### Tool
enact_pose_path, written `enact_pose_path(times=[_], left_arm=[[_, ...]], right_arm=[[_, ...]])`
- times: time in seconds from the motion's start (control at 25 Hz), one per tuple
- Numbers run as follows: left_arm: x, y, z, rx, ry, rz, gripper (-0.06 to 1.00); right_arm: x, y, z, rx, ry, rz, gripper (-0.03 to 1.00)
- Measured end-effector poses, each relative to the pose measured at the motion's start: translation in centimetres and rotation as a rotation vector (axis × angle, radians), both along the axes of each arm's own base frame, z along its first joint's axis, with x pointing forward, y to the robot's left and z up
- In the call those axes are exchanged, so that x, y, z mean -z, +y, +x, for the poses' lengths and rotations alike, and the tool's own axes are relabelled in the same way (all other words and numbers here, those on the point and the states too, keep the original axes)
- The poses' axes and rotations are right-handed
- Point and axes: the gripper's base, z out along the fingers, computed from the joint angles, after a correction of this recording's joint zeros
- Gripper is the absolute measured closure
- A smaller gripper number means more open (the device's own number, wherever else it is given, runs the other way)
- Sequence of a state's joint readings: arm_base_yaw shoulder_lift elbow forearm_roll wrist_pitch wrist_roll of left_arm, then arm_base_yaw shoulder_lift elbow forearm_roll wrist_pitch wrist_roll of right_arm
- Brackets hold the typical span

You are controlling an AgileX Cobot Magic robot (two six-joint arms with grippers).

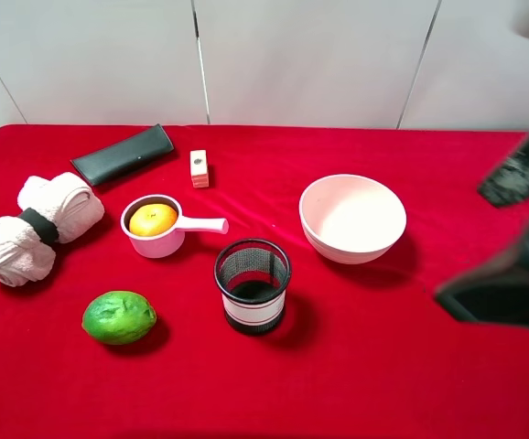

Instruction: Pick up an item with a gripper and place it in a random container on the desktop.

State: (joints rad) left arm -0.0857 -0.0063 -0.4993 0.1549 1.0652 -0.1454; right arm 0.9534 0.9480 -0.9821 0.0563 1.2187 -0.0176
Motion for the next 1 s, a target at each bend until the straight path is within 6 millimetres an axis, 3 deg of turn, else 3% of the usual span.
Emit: enact_pose_path(times=[0.28,0.6,0.8,1.0], left_arm=[[0.0,0.0,0.0,0.000,0.000,0.000,-0.05],[0.0,0.0,0.0,0.000,0.000,0.000,-0.05],[0.0,0.0,0.0,0.000,0.000,0.000,-0.05],[0.0,0.0,0.0,0.000,0.000,0.000,-0.05]], right_arm=[[0.8,-3.1,-1.6,0.049,-0.027,0.042,0.27],[1.0,-8.3,-2.1,0.403,-0.143,0.139,0.27],[1.4,-11.0,-4.6,0.628,-0.266,0.203,0.27],[2.3,-12.3,-7.8,0.779,-0.404,0.257,0.27]])
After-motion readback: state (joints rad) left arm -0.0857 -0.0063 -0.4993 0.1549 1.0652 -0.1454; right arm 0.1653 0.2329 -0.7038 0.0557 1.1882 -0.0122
